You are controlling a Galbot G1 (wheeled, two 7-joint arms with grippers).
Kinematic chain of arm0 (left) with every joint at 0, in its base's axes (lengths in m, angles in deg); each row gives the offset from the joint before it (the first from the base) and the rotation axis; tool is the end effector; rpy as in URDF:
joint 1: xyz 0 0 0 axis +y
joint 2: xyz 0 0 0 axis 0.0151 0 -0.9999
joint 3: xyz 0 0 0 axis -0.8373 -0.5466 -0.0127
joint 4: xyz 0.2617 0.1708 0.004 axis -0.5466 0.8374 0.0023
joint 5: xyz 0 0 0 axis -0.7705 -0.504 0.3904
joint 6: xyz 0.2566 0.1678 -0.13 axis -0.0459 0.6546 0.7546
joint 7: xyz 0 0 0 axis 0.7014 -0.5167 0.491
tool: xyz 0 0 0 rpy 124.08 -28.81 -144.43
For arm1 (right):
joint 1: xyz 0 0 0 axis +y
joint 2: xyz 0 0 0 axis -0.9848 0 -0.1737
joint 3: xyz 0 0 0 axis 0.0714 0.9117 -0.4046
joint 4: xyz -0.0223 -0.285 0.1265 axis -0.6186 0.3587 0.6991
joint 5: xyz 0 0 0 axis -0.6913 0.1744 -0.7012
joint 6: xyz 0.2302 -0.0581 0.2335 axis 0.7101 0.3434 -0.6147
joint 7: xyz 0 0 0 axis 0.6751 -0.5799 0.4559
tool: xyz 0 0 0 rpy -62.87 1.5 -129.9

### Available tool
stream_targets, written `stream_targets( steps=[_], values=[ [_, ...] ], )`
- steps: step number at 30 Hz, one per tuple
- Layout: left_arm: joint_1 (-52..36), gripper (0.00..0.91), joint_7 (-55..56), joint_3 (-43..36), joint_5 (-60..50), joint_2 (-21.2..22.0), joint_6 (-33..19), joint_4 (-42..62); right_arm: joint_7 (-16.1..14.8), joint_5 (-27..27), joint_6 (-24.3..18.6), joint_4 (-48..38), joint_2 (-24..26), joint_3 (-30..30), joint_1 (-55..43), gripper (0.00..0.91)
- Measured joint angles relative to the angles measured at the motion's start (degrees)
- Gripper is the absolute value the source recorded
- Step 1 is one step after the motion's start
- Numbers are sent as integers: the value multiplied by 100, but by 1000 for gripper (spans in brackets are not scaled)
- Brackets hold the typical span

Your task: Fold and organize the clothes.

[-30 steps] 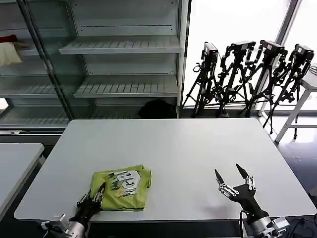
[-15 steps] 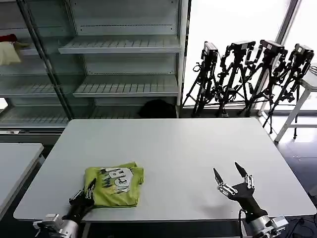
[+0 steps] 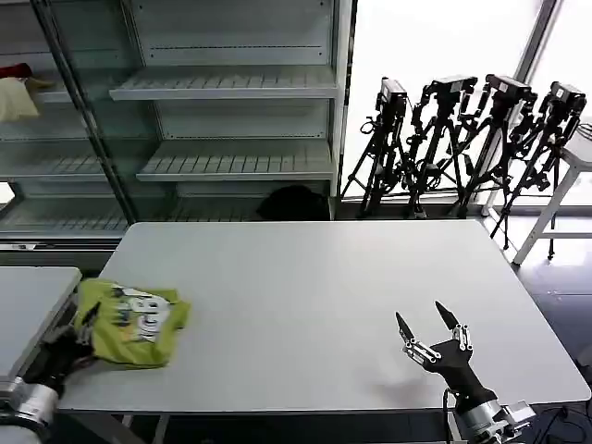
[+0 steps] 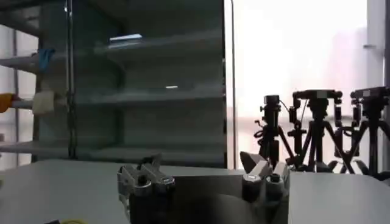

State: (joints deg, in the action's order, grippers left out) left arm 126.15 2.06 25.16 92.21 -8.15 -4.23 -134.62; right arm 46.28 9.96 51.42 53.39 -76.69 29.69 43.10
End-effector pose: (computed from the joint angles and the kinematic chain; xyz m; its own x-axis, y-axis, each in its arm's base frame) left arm 0.1962 0.2249 -0.2126 -0.9961 -0.0322 0.0816 -0.0183 0.9860 0.1657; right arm 0.1775 -0.0864 -0.2547 -0.9572 -0.2848 -0.0520 -0.2861 0.9580 0.0201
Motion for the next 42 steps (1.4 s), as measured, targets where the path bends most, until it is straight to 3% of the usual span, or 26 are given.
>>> stream_targets(
  steps=[5, 9, 20, 27, 36, 37, 38, 39, 42],
  values=[
    [-39, 0, -664, 517, -187, -447, -131, 72, -5, 1, -1, 8, -7, -1, 14, 907],
    [-108, 0, -1152, 450, -643, -525, -237, 3, -12, 1, -1, 8, -29, -10, 14, 907],
    [-535, 0, -1589, -1468, -2316, 114, -470, 243, -45, 21, 10, 11, -22, 20, 18, 907],
    [-880, 10, -1436, -2179, -2469, 191, -60, -60, -49, 79, 18, 5, -76, 126, -40, 907],
    [-1610, 30, -565, -3085, -2164, 126, 848, -286, -45, 157, 68, 40, -140, 202, -84, 907],
    [-1723, 60, -421, -3200, -2113, 133, 950, -287, -45, 170, 77, 45, -147, 213, -92, 907],
    [-1831, 605, -271, -3321, -2068, 140, 1053, -288, -39, 184, 85, 52, -155, 224, -102, 907],
    [-1962, 907, -100, -3462, -2015, 154, 1159, -284, -39, 201, 94, 63, -164, 234, -110, 907],
    [-2325, 907, 382, -3845, -1918, 202, 1410, -268, -29, 219, 120, 83, -173, 243, -121, 907]
  ],
)
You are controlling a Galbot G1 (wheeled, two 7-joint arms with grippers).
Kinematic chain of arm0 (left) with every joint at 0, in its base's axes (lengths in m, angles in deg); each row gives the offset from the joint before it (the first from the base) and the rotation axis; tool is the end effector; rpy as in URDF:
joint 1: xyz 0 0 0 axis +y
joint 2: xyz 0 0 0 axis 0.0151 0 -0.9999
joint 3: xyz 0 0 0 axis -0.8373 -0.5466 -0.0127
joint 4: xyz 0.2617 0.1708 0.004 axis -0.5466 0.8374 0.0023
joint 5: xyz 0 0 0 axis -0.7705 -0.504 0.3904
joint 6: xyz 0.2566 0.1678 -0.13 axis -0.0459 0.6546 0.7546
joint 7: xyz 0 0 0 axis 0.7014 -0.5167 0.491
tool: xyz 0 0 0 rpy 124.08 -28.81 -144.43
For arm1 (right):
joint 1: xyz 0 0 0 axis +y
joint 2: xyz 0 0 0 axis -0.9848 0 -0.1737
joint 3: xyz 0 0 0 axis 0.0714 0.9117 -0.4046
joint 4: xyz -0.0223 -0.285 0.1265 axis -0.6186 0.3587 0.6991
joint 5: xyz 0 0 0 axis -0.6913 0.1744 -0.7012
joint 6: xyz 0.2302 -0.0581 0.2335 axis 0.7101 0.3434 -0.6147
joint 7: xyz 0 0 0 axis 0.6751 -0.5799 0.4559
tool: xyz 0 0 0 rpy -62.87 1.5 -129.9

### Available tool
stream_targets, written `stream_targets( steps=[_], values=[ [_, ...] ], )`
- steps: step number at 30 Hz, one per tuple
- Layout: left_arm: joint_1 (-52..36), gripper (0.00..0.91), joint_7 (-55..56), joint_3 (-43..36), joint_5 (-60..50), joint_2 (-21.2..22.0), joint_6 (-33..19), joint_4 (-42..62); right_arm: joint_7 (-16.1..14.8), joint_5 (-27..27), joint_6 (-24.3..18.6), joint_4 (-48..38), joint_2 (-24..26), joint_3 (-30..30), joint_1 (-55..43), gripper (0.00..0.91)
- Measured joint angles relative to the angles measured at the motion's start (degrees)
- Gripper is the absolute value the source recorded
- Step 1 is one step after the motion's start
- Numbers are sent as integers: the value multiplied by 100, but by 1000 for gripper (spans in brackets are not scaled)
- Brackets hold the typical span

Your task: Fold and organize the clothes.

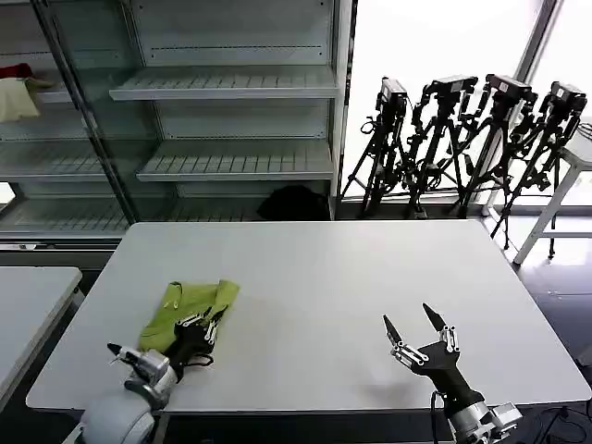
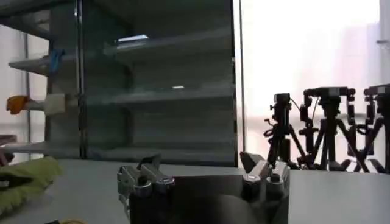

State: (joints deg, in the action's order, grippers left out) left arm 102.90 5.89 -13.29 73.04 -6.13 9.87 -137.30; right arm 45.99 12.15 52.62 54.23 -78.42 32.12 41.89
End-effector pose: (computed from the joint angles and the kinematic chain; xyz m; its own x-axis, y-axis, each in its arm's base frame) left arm 0.2512 0.0566 -0.2428 -0.9155 0.3106 0.2558 0.3768 0.8849 0.2740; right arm 0.1771 -0.0706 -0.2547 -0.9482 -0.3132 -0.0541 -0.3148 0.9488 0.0257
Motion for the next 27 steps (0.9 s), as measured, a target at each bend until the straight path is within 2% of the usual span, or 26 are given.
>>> stream_targets(
  steps=[8, 15, 21, 24, 27],
  values=[
    [-704, 907, 938, -852, 84, 81, 489, -192, 46, 43, 82, -7, -25, 59, -86, 907],
    [-1051, 907, 1467, -1109, 145, 44, 744, -748, 147, 97, 304, -17, -103, 247, -288, 907],
    [-952, 907, 1671, -753, 172, -77, 867, -1097, 158, 29, 877, 35, -170, 551, -719, 907],
    [-651, 907, 1569, -283, 195, -95, 881, -1275, 204, -100, 1281, 46, -210, 808, -1091, 907],
    [-181, 907, 1332, 302, 242, -58, 830, -1448, 385, -342, 1807, 18, -312, 1201, -1600, 907]
  ],
)
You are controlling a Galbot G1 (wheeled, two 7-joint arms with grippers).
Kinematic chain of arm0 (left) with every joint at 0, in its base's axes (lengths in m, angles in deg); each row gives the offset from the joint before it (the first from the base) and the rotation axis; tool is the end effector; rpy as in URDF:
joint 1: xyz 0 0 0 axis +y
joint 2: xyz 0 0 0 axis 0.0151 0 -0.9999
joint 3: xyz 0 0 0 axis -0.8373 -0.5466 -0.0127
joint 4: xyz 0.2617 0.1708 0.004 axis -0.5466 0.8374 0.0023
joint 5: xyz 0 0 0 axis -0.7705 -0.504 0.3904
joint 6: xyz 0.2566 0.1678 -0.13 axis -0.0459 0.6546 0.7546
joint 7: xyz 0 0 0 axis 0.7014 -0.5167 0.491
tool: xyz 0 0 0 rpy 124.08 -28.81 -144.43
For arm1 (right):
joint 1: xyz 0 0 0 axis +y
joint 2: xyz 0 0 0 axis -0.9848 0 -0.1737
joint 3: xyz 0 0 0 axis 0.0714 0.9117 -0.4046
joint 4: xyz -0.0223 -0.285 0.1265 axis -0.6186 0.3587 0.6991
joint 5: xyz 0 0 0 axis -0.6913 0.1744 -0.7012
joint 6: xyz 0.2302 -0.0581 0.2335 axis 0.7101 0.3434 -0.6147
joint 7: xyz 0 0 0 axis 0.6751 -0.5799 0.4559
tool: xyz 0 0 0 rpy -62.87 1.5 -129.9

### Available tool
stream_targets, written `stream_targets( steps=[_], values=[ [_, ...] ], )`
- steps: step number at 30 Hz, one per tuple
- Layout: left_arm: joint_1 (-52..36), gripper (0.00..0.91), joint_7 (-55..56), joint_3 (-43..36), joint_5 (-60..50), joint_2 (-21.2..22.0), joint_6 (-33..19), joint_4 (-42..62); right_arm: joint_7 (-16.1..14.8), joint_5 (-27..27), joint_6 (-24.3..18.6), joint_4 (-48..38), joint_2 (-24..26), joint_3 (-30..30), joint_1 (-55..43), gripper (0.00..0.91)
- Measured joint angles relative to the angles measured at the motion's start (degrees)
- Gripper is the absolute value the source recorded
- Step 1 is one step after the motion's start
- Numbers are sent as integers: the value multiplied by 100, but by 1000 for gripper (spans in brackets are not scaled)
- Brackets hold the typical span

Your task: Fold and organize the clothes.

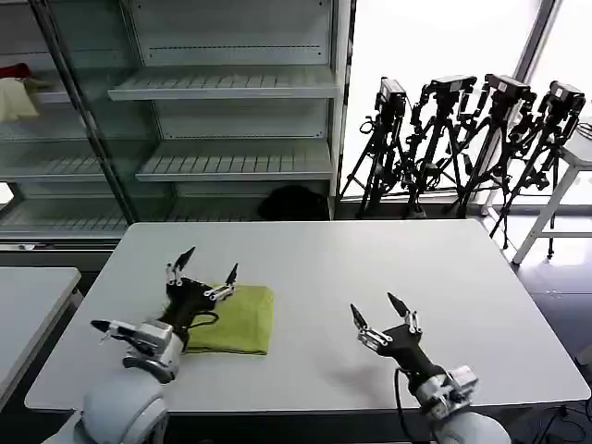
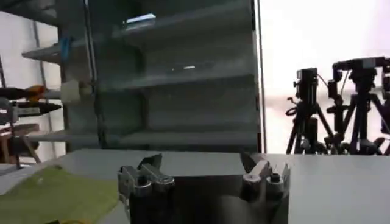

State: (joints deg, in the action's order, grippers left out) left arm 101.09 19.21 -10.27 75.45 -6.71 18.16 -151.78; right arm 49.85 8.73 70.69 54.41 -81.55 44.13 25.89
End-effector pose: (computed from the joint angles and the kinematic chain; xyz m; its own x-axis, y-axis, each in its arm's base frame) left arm 0.2331 0.0306 -0.1578 -0.9821 0.1742 0.0716 0.1879 0.9331 0.3066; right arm 0.2215 -0.0138 -0.2267 -0.9132 -0.4010 0.0728 -0.3909 0.9123 0.1222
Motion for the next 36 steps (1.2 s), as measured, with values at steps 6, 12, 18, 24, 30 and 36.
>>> stream_targets(
  steps=[6, 12, 18, 24, 30, 36],
  values=[
    [802, 907, -339, 862, -9, 219, -88, -285, 526, -681, 1010, -232, -342, 939, -1131, 907],
    [1244, 907, -562, 1220, -99, 572, -140, -394, 947, -1187, 1626, -669, -744, 1654, -1909, 907],
    [1507, 907, -687, 1402, -174, 853, -182, -424, 1149, -1408, 1985, -1136, -1082, 2021, -2301, 867],
    [1664, 907, -770, 1522, -233, 987, -234, -418, 1191, -1442, 2167, -1582, -1374, 2213, -2545, 796],
    [1761, 907, -808, 1585, -247, 1065, -252, -422, 1181, -1400, 2250, -1953, -1610, 2396, -2706, 393],
    [1800, 907, -827, 1628, -272, 1107, -300, -376, 1149, -1336, 2244, -2183, -1745, 2476, -2795, 121]
  ],
)
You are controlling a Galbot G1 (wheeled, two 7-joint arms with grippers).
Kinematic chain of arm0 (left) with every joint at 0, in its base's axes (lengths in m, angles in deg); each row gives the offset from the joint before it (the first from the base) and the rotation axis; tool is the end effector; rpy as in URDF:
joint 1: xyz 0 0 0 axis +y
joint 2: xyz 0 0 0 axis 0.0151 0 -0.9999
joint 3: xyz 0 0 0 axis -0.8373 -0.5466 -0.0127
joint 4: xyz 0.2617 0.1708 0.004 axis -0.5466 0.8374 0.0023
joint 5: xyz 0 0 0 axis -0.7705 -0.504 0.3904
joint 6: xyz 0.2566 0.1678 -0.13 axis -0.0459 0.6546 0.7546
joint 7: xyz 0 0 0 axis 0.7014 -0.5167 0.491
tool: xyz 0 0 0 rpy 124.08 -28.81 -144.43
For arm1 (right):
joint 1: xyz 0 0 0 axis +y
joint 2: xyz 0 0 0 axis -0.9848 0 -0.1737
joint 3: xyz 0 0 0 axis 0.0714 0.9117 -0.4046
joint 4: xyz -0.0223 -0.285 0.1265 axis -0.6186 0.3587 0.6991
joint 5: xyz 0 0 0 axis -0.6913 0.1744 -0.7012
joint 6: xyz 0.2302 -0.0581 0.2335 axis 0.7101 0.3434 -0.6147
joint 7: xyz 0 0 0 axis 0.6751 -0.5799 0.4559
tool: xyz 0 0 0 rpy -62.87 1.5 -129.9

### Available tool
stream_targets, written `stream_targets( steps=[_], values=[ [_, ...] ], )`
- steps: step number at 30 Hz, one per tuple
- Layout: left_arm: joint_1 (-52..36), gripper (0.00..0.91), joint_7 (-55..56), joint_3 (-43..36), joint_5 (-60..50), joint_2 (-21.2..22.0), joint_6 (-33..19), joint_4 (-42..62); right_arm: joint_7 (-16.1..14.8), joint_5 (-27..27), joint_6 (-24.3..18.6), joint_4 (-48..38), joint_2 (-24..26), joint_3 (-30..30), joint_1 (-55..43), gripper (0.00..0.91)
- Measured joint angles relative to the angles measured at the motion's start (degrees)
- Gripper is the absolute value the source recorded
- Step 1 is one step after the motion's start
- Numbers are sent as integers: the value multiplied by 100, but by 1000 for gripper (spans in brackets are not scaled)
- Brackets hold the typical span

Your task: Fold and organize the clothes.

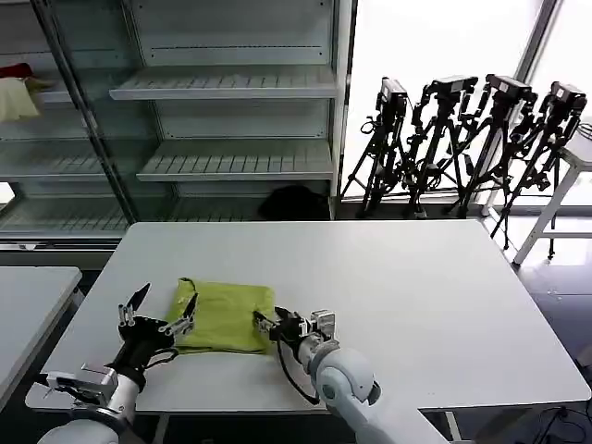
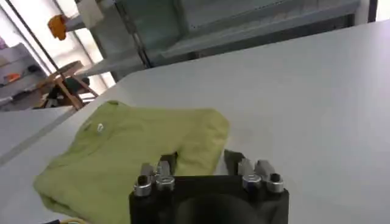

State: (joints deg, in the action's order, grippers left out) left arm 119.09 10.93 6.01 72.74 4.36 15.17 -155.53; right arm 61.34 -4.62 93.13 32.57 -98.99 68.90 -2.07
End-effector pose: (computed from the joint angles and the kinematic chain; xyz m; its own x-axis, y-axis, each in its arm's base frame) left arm 0.1855 0.0640 -0.1768 -0.9890 0.0757 0.1274 0.1002 0.9751 0.1977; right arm 0.3108 0.1345 -0.2448 -0.7019 -0.5650 0.4337 -0.4564 0.8242 0.3351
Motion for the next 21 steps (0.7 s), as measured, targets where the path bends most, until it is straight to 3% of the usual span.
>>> stream_targets(
  steps=[6, 21],
  values=[
    [7, 907, -22, 0, -14, 25, -6, 11, -8, 43, -38, -87, -59, 85, -50, 0],
    [77, 907, -26, 70, -24, 40, -17, 38, -1, 202, -201, 54, 64, 63, -58, 0]
  ],
)
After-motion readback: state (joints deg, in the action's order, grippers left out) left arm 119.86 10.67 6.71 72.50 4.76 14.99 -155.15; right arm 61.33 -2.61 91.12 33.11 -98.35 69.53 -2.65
